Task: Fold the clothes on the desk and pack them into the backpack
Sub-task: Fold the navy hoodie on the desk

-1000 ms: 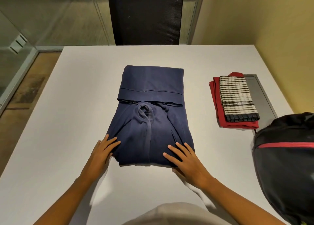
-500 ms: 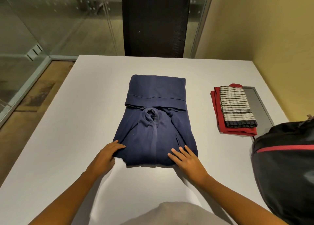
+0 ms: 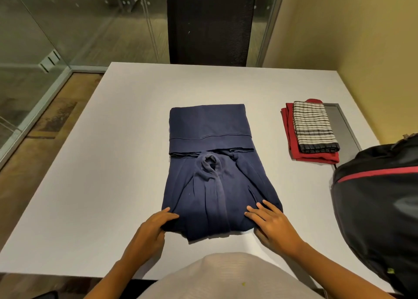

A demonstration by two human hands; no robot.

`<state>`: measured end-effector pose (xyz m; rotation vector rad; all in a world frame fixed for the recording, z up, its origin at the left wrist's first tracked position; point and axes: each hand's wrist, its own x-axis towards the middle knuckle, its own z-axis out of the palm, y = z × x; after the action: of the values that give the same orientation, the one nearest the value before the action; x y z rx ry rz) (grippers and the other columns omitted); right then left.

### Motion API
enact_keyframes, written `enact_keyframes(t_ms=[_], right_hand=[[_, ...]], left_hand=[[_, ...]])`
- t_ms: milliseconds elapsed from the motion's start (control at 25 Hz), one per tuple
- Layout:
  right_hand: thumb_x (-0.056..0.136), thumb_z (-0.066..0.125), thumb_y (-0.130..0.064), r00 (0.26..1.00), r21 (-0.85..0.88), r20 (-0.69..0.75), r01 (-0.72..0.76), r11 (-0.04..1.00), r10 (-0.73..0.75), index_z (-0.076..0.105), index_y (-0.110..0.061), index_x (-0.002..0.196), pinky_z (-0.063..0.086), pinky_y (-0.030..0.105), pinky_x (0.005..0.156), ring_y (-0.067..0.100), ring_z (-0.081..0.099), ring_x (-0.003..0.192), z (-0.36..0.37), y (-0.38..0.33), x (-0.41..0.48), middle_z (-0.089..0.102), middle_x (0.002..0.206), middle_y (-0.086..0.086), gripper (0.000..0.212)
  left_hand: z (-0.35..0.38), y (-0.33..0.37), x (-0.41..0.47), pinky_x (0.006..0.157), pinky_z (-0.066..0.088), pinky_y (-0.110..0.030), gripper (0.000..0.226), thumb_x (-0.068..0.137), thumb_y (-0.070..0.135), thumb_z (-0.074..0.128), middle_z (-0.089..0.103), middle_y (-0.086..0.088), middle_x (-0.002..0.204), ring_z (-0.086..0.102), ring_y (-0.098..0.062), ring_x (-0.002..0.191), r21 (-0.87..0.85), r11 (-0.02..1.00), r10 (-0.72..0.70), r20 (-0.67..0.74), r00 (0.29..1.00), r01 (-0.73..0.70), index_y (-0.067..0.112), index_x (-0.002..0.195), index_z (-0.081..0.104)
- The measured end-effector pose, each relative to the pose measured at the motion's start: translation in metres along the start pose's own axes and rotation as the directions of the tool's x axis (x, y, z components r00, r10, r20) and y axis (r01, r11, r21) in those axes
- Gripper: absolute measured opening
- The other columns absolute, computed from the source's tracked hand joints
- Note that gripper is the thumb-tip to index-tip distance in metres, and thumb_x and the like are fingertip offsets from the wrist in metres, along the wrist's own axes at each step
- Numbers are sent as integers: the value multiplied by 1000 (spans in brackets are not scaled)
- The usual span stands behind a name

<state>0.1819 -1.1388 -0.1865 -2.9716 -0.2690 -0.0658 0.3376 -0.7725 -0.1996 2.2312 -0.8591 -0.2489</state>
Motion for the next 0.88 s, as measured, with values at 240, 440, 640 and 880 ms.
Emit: enact_keyframes(t_ms=[240,440,640,880], right_hand=[[80,43,-8,960,255,-158,-189,948,233,60,-18,122,22,37,116,18,50,124,-24,13,-16,60,129,-1,47],[75,47,13,869,321,-157,-404,856,469,59,-13,125,51,42,93,22,56,109,-29,39,-14,60,124,5,58],[84,53,10,943,397,61,-324,859,327,48,-29,137,41,27,106,6,45,125,-29,42,-6,47,140,-9,67],[90,62,-8,980,294,-35,-179,939,197,57,-19,134,32,11,104,10,47,123,-26,42,-11,51,137,-2,46]], left_hand=[[-23,-4,0,101,38,-11,72,94,-2,51,50,31,130,48,12,115,-75,988,-142,-63,988,137,58,132,41],[-27,-16,21,107,41,-31,62,85,-11,58,54,2,137,46,-3,123,103,995,-2,-35,999,6,22,137,49],[-21,-9,34,102,41,-17,61,80,6,75,58,5,132,55,-9,118,149,986,66,21,998,-69,23,135,54],[-15,-16,29,97,50,-39,66,74,11,80,58,-2,133,57,-25,119,304,946,108,38,993,-115,20,135,56]])
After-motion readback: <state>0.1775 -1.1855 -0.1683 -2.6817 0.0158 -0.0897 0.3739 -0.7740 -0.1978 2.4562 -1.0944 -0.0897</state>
